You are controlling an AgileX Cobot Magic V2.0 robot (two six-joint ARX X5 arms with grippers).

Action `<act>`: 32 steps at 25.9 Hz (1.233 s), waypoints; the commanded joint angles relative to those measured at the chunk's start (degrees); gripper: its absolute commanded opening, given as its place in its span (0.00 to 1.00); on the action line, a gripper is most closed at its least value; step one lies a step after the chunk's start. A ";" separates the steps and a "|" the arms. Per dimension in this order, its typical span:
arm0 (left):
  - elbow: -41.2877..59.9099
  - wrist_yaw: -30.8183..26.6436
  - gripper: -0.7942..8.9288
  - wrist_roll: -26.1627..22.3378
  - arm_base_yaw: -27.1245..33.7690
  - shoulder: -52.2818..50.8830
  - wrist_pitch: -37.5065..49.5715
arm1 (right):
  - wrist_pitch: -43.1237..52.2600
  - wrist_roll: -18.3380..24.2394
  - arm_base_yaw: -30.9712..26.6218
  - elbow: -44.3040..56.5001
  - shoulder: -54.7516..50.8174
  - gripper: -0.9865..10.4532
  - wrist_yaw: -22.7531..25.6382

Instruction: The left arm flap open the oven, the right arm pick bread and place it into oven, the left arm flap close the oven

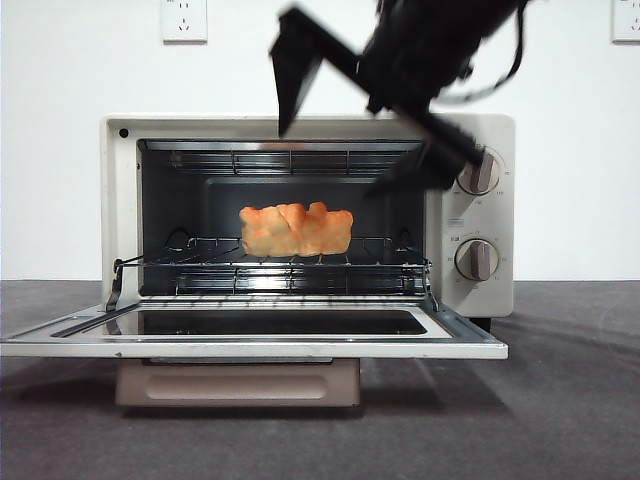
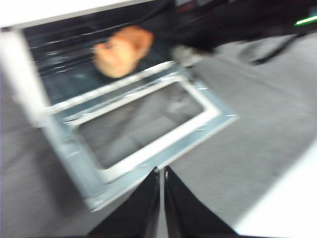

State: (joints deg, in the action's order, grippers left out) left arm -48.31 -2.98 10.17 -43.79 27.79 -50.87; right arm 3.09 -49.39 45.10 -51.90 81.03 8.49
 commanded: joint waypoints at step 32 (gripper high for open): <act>-0.83 25.46 0.10 2.93 34.84 48.48 -3.69 | -61.90 20.31 4.59 -0.46 -52.43 0.10 -9.97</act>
State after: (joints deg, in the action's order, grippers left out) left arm -48.34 22.35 13.87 -8.99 74.39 -54.54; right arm -59.24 -29.89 49.10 -51.90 28.47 -1.48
